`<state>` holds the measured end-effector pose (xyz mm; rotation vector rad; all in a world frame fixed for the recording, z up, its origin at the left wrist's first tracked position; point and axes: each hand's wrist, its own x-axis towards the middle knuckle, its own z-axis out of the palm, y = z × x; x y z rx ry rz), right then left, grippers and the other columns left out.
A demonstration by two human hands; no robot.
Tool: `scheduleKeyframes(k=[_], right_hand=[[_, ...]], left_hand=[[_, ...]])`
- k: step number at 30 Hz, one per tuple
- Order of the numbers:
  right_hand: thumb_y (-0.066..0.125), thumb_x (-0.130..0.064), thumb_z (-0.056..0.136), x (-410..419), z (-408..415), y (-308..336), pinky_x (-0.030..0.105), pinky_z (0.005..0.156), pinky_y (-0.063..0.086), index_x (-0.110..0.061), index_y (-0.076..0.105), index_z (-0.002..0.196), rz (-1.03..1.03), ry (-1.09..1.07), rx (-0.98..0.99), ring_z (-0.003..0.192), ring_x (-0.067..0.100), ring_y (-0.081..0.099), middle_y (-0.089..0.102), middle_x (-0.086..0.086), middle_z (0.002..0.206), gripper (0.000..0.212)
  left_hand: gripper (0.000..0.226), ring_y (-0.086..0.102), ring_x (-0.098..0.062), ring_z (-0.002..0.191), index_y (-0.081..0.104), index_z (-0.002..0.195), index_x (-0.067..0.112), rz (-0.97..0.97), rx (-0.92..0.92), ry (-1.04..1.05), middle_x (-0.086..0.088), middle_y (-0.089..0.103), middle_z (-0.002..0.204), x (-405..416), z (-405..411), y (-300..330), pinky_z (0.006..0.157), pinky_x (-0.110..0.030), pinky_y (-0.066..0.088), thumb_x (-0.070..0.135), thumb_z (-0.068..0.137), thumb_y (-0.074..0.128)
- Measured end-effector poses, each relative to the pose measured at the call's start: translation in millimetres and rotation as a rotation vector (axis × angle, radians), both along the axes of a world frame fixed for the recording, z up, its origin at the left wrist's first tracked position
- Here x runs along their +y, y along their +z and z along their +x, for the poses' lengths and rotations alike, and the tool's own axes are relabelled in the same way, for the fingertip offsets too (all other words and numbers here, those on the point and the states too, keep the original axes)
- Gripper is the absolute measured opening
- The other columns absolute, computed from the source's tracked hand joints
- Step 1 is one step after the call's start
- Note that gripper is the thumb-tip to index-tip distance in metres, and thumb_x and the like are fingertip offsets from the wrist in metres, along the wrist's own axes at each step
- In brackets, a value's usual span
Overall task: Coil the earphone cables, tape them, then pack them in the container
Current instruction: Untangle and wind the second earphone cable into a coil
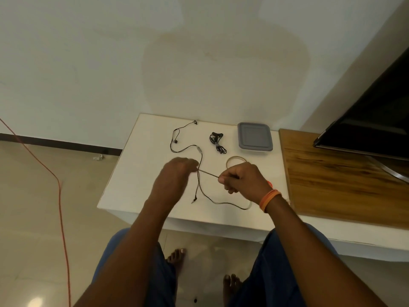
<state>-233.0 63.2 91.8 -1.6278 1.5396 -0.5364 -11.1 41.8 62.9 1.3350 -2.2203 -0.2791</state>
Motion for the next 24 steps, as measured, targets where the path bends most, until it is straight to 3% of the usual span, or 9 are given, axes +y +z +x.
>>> scheduleKeyframes(k=[3, 5, 10, 12, 14, 16, 19, 22, 24], right_hand=[[0.067, -0.025, 0.089, -4, -11, 5, 0.019, 0.067, 0.054, -0.009, 0.073, 0.077, 0.059, -0.031, -0.022, 0.059, 0.010, 0.065, 0.067, 0.000, 0.062, 0.021], [0.063, -0.021, 0.093, -2, -13, 9, 0.023, 0.072, 0.055, -0.002, 0.071, 0.081, 0.125, -0.059, -0.210, 0.066, 0.016, 0.066, 0.066, 0.004, 0.067, 0.024], [0.049, -0.023, 0.099, -3, -5, 18, 0.037, 0.096, 0.045, -0.009, 0.063, 0.078, 0.141, -0.163, -0.571, 0.090, 0.020, 0.060, 0.067, 0.002, 0.079, 0.030], [0.044, -0.022, 0.101, -4, -5, 26, 0.040, 0.095, 0.049, -0.007, 0.057, 0.078, 0.197, -0.195, -0.814, 0.083, 0.027, 0.063, 0.061, 0.010, 0.071, 0.030], [0.046, -0.022, 0.099, -2, -7, 32, 0.045, 0.077, 0.055, -0.003, 0.059, 0.085, 0.212, -0.224, -0.937, 0.060, 0.025, 0.056, 0.045, 0.007, 0.056, 0.027], [0.051, -0.021, 0.097, 0, -11, 34, 0.033, 0.054, 0.045, 0.002, 0.064, 0.095, 0.182, -0.266, -0.884, 0.049, 0.016, 0.041, 0.036, 0.001, 0.052, 0.026], [0.057, -0.018, 0.095, 2, -15, 31, 0.024, 0.047, 0.029, 0.001, 0.071, 0.098, 0.049, -0.247, -0.649, 0.048, 0.012, 0.039, 0.047, 0.005, 0.055, 0.024], [0.062, -0.015, 0.092, 1, -11, 24, 0.023, 0.062, 0.048, -0.017, 0.075, 0.079, -0.152, -0.151, -0.331, 0.062, 0.013, 0.062, 0.068, 0.009, 0.067, 0.019], [0.065, -0.019, 0.090, 0, -7, 13, 0.031, 0.075, 0.052, -0.030, 0.073, 0.072, -0.279, -0.041, -0.086, 0.072, 0.015, 0.066, 0.071, 0.002, 0.070, 0.023]], left_hand=[[0.030, 0.066, -0.034, 0.081, 0.071, 0.100, 0.001, -0.090, 0.028, 0.249, -0.017, 0.072, 0.088, -3, 23, -1, 0.070, -0.036, 0.051, -0.014, 0.075, 0.069], [0.024, 0.062, -0.035, 0.076, 0.069, 0.095, 0.001, -0.069, 0.013, 0.366, -0.017, 0.067, 0.082, -3, 32, -1, 0.064, -0.038, 0.051, -0.014, 0.077, 0.067], [0.021, 0.055, -0.032, 0.071, 0.069, 0.089, 0.005, 0.039, -0.036, 0.380, -0.011, 0.059, 0.074, -4, 23, -11, 0.056, -0.032, 0.040, -0.012, 0.079, 0.065], [0.023, 0.054, -0.030, 0.069, 0.069, 0.088, 0.006, 0.066, -0.040, 0.371, -0.010, 0.058, 0.073, -4, 16, -14, 0.057, -0.029, 0.035, -0.014, 0.078, 0.064], [0.022, 0.052, -0.028, 0.065, 0.067, 0.082, 0.006, 0.099, -0.040, 0.369, -0.009, 0.055, 0.070, -4, 14, -17, 0.053, -0.031, 0.035, -0.015, 0.077, 0.061], [0.020, 0.052, -0.027, 0.063, 0.065, 0.077, 0.006, 0.153, -0.052, 0.364, -0.008, 0.054, 0.069, -3, 15, -21, 0.053, -0.036, 0.041, -0.014, 0.077, 0.060], [0.015, 0.059, -0.029, 0.074, 0.067, 0.084, 0.008, 0.234, -0.065, 0.336, -0.007, 0.060, 0.078, 0, 11, -27, 0.060, -0.037, 0.046, -0.004, 0.086, 0.059], [0.023, 0.065, -0.030, 0.100, 0.070, 0.111, 0.012, 0.338, 0.049, 0.352, -0.011, 0.070, 0.106, 8, 0, -23, 0.082, -0.038, 0.051, 0.004, 0.091, 0.061], [0.043, 0.062, -0.030, 0.114, 0.059, 0.133, 0.013, 0.386, 0.150, 0.310, -0.011, 0.064, 0.129, 16, -9, -14, 0.099, -0.036, 0.047, 0.004, 0.091, 0.058]])
